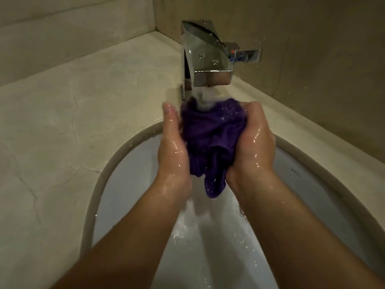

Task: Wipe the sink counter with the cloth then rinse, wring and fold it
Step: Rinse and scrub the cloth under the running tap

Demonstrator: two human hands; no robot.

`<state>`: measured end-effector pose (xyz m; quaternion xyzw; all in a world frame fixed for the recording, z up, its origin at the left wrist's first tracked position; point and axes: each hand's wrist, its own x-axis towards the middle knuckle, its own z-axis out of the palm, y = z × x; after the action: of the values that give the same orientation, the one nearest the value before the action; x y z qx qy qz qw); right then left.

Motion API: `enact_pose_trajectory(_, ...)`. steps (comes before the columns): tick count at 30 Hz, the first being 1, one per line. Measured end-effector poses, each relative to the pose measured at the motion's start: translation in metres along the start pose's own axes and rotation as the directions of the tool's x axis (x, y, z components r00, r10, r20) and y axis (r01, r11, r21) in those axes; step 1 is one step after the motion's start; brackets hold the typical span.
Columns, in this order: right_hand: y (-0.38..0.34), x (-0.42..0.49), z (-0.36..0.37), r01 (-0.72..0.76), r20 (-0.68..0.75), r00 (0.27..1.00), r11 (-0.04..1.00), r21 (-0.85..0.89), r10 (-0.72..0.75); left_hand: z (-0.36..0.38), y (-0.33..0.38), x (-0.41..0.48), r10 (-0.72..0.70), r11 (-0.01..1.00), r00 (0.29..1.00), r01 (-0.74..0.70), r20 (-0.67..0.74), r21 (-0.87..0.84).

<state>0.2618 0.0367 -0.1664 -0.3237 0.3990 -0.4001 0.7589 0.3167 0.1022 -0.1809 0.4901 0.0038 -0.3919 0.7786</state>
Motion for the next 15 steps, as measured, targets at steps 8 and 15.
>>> enact_pose_trajectory(8, 0.006, -0.005, -0.011, 0.244, 0.073, 0.969, 0.867, -0.435, -0.236, -0.005, -0.005, -0.008, -0.250, 0.929, 0.948, 0.292, 0.197, -0.229)
enact_pose_trajectory(15, 0.006, -0.018, 0.008, 0.301, 0.280, 0.944, 0.808, -0.507, -0.176, -0.001, -0.001, -0.002, 0.262, 0.950, 0.965, -0.263, 0.028, 0.166)
